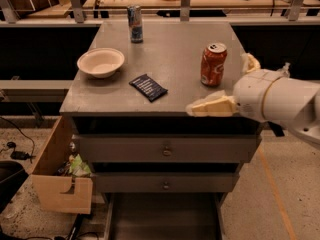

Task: Place rxbar blueberry into bottom drawer

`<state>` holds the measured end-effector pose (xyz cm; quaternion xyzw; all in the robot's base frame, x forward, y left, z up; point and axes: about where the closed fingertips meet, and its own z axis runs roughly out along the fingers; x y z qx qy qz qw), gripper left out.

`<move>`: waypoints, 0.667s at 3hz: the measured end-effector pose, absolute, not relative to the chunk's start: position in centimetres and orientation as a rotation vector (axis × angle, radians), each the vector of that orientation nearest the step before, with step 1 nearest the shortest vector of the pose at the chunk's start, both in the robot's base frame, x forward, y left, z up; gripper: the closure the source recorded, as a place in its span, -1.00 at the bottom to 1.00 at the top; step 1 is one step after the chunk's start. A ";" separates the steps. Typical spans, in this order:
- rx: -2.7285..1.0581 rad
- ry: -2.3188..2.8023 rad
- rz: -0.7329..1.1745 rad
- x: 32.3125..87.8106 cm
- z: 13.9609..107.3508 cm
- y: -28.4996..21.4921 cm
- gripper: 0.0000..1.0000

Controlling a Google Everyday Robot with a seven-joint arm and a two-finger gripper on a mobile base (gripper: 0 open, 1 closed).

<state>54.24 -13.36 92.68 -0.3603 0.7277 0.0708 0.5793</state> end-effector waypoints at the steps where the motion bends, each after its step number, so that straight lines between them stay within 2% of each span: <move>1: -0.835 1.675 0.324 56.4 90.3 -9.0 -1.00; 2: -0.841 1.641 0.446 59.0 88.8 -4.9 -1.00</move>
Offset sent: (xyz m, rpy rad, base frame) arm 0.0828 0.1314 -0.0574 0.2787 0.0780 0.2481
